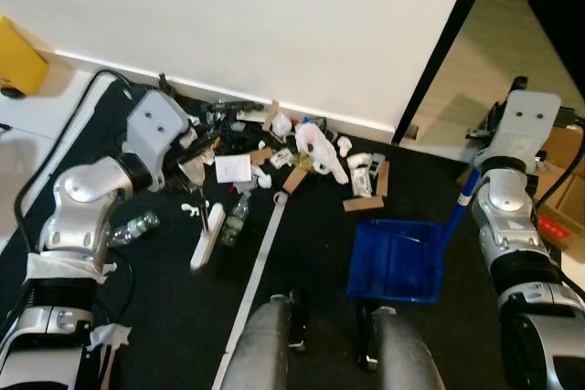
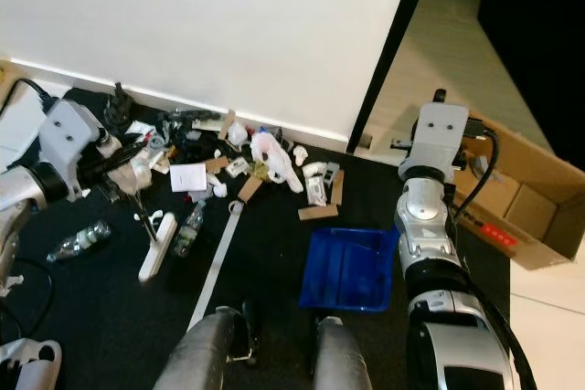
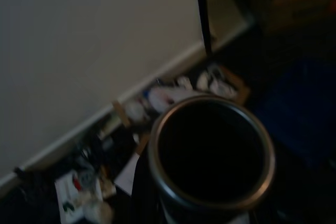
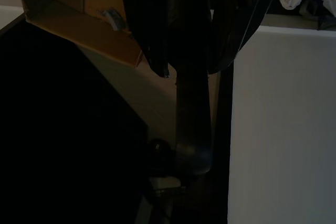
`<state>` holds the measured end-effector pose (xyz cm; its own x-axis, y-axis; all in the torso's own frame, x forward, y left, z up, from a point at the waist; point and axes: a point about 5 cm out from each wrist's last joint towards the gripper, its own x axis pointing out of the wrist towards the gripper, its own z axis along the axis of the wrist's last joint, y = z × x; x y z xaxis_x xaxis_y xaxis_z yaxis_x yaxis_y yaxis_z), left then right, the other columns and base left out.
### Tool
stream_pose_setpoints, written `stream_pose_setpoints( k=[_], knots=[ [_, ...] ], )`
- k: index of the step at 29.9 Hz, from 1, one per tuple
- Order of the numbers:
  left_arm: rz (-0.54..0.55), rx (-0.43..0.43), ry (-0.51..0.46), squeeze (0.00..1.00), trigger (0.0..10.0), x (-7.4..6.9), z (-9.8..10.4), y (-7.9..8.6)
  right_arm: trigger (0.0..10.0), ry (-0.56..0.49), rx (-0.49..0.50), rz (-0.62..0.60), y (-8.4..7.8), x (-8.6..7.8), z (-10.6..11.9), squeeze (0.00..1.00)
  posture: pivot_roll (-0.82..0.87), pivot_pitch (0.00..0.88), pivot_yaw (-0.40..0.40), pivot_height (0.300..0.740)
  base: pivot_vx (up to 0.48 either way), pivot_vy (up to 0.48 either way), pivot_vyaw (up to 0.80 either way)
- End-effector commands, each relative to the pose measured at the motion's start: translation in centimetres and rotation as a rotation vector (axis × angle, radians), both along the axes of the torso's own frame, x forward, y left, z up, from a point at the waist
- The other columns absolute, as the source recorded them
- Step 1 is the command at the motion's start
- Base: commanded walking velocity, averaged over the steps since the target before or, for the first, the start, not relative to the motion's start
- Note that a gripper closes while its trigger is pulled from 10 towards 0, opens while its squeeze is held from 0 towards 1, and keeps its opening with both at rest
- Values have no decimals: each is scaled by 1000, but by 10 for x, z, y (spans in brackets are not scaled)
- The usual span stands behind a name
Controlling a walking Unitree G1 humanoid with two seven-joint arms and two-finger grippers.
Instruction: Sweep floor
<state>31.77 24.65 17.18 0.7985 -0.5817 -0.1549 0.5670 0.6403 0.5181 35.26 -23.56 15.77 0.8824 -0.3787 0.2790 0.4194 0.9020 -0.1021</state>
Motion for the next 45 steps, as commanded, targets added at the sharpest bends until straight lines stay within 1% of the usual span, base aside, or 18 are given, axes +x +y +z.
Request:
stream_pose_setpoints(
  k=[1, 3, 9, 13, 16, 21, 22, 24, 25, 27, 30, 32, 36, 38, 39, 42, 44, 45],
  knots=[
    [-10, 79, -14, 0, 10000, -2, 1, 7, 10000, 8, 2, -23, -5, -6, -6, 0, 51, 392, 80, 740, 0, 0, 0],
    [-26, 94, -24, 165, 10000, 4, -10, 1, 10000, -9, 0, -18, -5, -10, -5, 0, 9, 414, 71, 740, 0, 0, 0],
    [-29, 103, -88, 157, 10000, 12, -10, -13, 10000, -24, -2, 0, -4, -14, -3, 0, -19, 411, 70, 740, 0, 0, 0],
    [-78, 203, -146, 153, 10000, 13, -5, -16, 10000, -38, -6, 4, -4, -15, 1, 0, -33, 395, 78, 740, 0, 0, 0],
    [-92, 230, -158, 149, 10000, 13, -4, -16, 10000, -41, -7, 5, -5, -15, 3, 0, -33, 395, 78, 740, 0, 0, 0],
    [-70, 198, -147, 133, 10000, 16, -4, -13, 10000, -42, -7, 2, -5, -15, 4, 0, -32, 394, 84, 740, 0, 0, 0],
    [-22, 135, -135, 133, 10000, 22, -11, -13, 10000, -45, -5, 5, -3, -15, 5, 0, -43, 409, 80, 740, 0, 0, 0],
    [-13, 125, -136, 133, 10000, 23, -12, -14, 10000, -45, -5, 6, -3, -15, 6, 0, -43, 409, 80, 740, 0, 0, 0],
    [42, 73, -147, 125, 10000, 28, -13, -15, 10000, -52, -3, 13, -1, -15, 9, 0, -73, 438, 72, 740, 0, 0, 0],
    [42, 73, -147, 125, 10000, 28, -13, -15, 10000, -52, -3, 13, -1, -15, 9, 0, -73, 438, 72, 740, 0, 0, 0],
    [150, -26, -199, 125, 10000, 42, -8, -25, 10000, -79, -3, 42, 5, -14, 19, 0, -120, 476, 61, 740, 0, 0, 0],
    [157, -37, -211, 125, 10000, 44, -7, -28, 10000, -85, -3, 48, 6, -15, 21, 0, -127, 480, 59, 740, 0, 0, 0],
    [155, -56, -232, 133, 10000, 47, -4, -36, 10000, -94, -6, 56, 8, -15, 25, 0, -135, 486, 59, 740, 0, 0, 0],
    [108, -131, -268, 125, 10000, 52, 7, -54, 10000, -98, -5, 60, 8, -17, 25, 0, -142, 485, 64, 740, 0, 0, 0],
    [108, -131, -268, 125, 10000, 52, 7, -54, 10000, -98, -5, 60, 8, -17, 25, 0, -142, 485, 64, 740, 0, 0, 0],
    [-4, -303, -301, 118, 10000, 57, 28, -84, 10000, -91, 1, 58, 6, -20, 22, 0, -136, 475, 71, 740, 0, 0, 0],
    [-4, -303, -301, 118, 10000, 57, 28, -84, 10000, -91, 1, 58, 6, -20, 22, 0, -136, 475, 71, 740, 0, 0, 0],
    [-44, -347, -290, 106, 10000, 58, 31, -94, 10000, -84, 5, 61, 7, -19, 21, 0, -130, 471, 73, 740, 0, 0, 0]
  ],
)
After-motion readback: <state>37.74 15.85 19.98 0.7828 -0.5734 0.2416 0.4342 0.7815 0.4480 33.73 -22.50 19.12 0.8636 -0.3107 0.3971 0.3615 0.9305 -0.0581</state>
